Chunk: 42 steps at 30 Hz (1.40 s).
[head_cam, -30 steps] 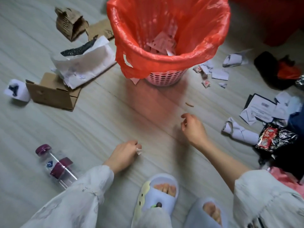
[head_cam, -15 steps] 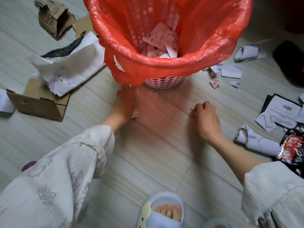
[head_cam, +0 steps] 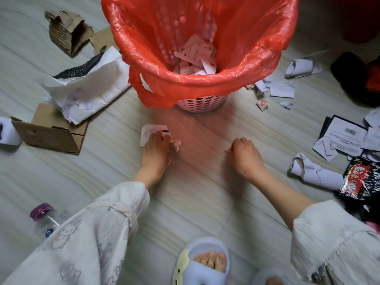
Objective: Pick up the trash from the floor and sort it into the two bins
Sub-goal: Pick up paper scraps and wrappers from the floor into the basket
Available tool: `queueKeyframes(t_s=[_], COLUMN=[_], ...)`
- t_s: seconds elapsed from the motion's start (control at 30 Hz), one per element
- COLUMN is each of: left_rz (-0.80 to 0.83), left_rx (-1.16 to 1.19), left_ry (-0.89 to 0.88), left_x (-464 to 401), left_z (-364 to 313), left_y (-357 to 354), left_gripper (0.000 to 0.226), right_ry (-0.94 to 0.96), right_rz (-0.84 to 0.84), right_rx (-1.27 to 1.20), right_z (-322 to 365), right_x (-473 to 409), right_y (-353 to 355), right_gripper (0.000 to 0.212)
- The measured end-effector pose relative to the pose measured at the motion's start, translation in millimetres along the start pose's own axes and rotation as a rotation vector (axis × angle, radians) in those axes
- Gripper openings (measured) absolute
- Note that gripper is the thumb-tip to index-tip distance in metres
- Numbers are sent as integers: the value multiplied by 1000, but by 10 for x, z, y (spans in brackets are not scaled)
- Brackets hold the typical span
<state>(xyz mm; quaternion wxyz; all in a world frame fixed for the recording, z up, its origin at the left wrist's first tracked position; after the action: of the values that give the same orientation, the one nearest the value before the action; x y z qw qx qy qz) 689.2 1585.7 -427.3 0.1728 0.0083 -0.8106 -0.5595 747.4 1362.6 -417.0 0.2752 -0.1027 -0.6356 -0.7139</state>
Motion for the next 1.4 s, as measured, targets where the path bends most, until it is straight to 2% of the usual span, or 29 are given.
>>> queueKeyframes(t_s=[0.07,0.13,0.17,0.23,0.37,0.47,0.57,0.7,0.8,0.9,1.07,1.13,1.27,1.4], left_rz=[-37,-58,-57,-81,-51,-87,4,52,22,-33,-239,-329,-409,-382], left_rx=[-137,-159,-101,81,-15,32,138,166,141,57,260,343,420,729], left_ry=[-107,-70,15,147,43,115,160,50,21,-137,-322,-331,-98,160], left_x=[-34,-84,-91,-125,-21,78,154,196,201,326,545,592,581,499], left_z=[-42,-27,8,105,91,-22,-135,-299,-442,-607,-888,-1005,-1151,-1168], left_y=[50,75,96,124,55,23,-21,43,198,470,1229,1596,2227,2566], left_gripper=[46,52,56,48,48,40,42,64,44,22,12,13,19,25], right_ry=[10,26,34,59,90,116,139,142,179,194,162,128,62,47], right_rz=[-6,-11,-10,-4,20,68,111,90,78,43,-87,-156,-248,-303], right_rx=[1,-20,-38,-66,-123,-144,-118,-148,-146,-142,-392,-531,-880,-1066], right_z=[41,94,117,165,188,176,148,130,200,298,445,473,587,761], right_x=[23,53,70,97,110,102,58,3,98,300,644,728,895,970], right_y=[7,27,40,73,82,78,142,427,718,1097,1758,1947,2214,2432], right_gripper=[18,18,20,22,19,17,20,25,22,22,17,25,27,27])
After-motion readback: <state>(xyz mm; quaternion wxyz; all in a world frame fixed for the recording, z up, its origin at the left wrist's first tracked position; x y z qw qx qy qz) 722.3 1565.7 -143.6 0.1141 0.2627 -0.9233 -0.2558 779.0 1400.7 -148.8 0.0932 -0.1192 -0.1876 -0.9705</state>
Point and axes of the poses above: each hand's wrist, its own x-axis away from the middle knuckle, its own y-axis out of the back of the hand, z = x × y, the point moved 3 cm from there along -x, towards the middle knuckle, and after that the axes turned 3 degrees about x, right-handed, at the moved point
